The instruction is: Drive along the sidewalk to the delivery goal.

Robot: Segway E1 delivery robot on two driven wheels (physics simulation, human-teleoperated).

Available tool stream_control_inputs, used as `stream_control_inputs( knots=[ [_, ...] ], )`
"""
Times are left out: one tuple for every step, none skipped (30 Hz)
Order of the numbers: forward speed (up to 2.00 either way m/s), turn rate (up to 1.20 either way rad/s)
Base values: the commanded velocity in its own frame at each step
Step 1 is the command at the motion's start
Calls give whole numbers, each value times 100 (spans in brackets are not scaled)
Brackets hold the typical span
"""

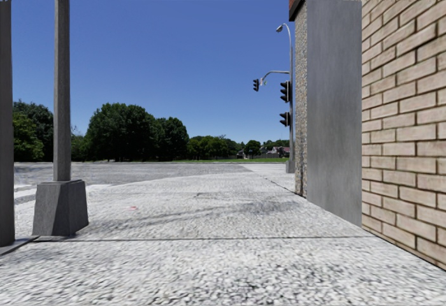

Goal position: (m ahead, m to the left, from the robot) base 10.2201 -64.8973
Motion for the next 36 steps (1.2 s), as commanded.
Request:
stream_control_inputs(
  knots=[
    [200, 0],
    [200, 0],
    [200, 0],
    [200, 0],
    [200, 0],
    [200, 0],
    [200, 0],
    [200, 0],
    [200, 0],
    [200, 0],
    [200, 0],
    [200, 0],
    [200, 0],
    [200, 0],
    [200, 0],
    [200, 0],
    [200, 0],
    [200, 0],
    [200, 0],
    [200, 0],
    [200, 0],
    [200, 0],
    [200, 0],
    [200, 0],
    [200, 0],
    [200, 0],
    [200, 0],
    [200, 0],
    [200, 0],
    [200, 0],
    [200, 0],
    [200, 0],
    [200, 0],
    [200, 0],
    [200, 0],
    [200, 0]
  ],
)
